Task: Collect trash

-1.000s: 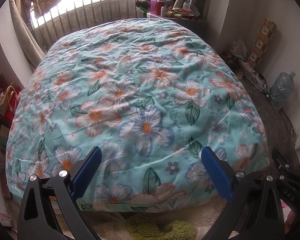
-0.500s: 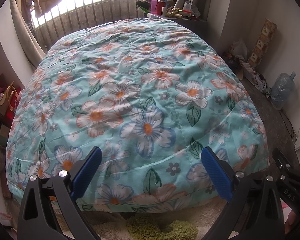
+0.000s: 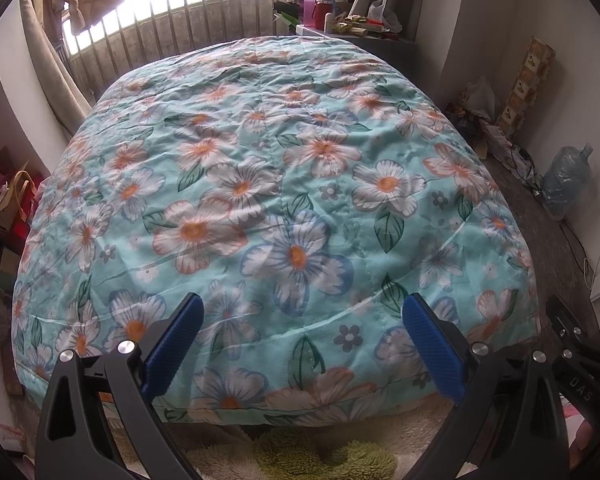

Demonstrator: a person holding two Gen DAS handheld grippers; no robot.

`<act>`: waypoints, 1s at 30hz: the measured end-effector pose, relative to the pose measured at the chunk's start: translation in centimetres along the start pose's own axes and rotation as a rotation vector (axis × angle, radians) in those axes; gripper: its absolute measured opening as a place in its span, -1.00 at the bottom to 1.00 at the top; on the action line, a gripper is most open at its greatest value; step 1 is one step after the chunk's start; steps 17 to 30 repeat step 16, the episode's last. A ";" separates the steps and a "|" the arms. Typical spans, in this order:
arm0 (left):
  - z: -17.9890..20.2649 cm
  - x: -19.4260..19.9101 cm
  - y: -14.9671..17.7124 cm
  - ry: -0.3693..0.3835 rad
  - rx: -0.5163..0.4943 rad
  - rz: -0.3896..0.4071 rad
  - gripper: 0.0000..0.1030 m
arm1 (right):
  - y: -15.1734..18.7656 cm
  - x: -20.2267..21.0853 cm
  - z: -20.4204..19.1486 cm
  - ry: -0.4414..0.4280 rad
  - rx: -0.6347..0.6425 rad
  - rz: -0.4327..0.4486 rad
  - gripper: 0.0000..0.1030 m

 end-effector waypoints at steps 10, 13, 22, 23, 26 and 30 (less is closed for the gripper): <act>-0.1 -0.1 0.1 0.000 0.003 -0.001 0.89 | 0.0 0.1 -0.1 0.001 -0.002 0.000 0.85; -0.3 -0.1 0.2 -0.001 0.007 -0.004 0.89 | 0.0 0.1 -0.2 0.002 -0.003 0.000 0.85; -0.2 -0.1 0.3 -0.002 0.006 -0.003 0.89 | 0.0 0.1 -0.2 0.001 -0.003 0.000 0.85; -0.2 -0.1 0.3 -0.002 0.006 -0.003 0.89 | 0.0 0.1 -0.2 0.001 -0.003 0.000 0.85; -0.2 -0.1 0.3 -0.002 0.006 -0.003 0.89 | 0.0 0.1 -0.2 0.001 -0.003 0.000 0.85; -0.2 -0.1 0.3 -0.002 0.006 -0.003 0.89 | 0.0 0.1 -0.2 0.001 -0.003 0.000 0.85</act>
Point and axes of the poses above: each gripper's, at about its wrist camera, not at the fingertips, and x roughly against the way its jaws point, z to its right, y to its underside, the point moved 6 cm from there along -x, roughly the way its jaws point, and after that the axes turned 14 degrees about x, right-handed, at the moved point
